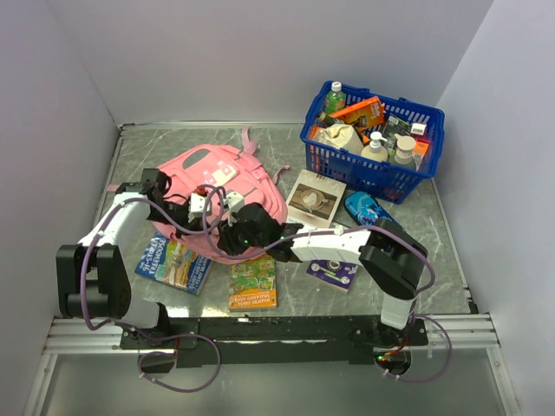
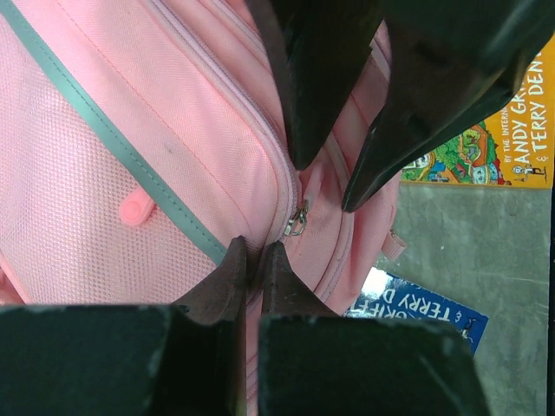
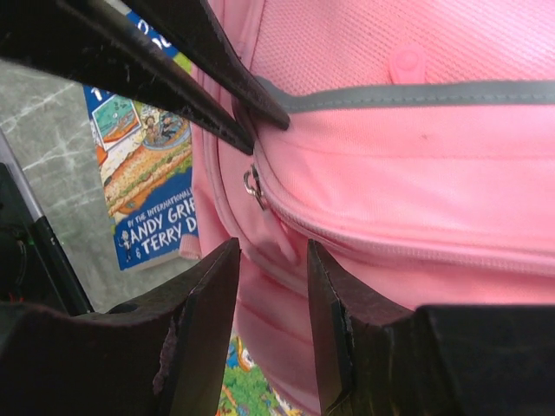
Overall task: Pack the student bag
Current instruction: Zip the student bag at the center of the board.
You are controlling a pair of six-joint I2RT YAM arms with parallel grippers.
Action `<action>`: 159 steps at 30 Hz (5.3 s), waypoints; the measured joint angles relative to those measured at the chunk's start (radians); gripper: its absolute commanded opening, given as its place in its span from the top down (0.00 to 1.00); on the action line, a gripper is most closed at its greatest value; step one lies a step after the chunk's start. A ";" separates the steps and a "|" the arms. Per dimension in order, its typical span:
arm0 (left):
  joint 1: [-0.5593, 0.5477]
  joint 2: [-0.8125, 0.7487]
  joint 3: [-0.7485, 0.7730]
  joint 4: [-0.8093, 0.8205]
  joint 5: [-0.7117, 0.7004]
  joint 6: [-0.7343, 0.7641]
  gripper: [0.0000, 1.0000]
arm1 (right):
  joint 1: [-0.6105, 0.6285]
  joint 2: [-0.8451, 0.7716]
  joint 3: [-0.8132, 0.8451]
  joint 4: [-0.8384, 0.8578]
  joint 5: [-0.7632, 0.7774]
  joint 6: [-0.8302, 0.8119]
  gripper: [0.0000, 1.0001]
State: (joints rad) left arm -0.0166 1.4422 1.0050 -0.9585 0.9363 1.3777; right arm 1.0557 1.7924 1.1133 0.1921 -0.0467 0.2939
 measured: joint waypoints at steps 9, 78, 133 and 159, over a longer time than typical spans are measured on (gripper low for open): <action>0.000 0.000 0.000 -0.009 -0.008 0.018 0.99 | 0.000 0.050 0.029 0.009 0.007 0.026 0.89; -0.374 -0.037 -0.059 0.591 -0.240 -0.894 0.04 | -0.325 -0.034 0.031 -0.194 0.043 -0.022 1.00; -0.427 -0.228 -0.097 0.186 -0.504 -0.167 0.99 | -0.407 0.107 0.284 -0.469 -0.488 -0.018 0.55; -0.412 -0.233 0.013 -0.070 -0.460 -0.179 0.99 | -0.499 -0.119 0.064 -0.338 -0.322 -0.226 0.48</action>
State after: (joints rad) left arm -0.4286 1.2087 1.0176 -1.0286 0.4763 1.1984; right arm 0.5568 1.6733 1.1774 -0.1463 -0.3683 0.0681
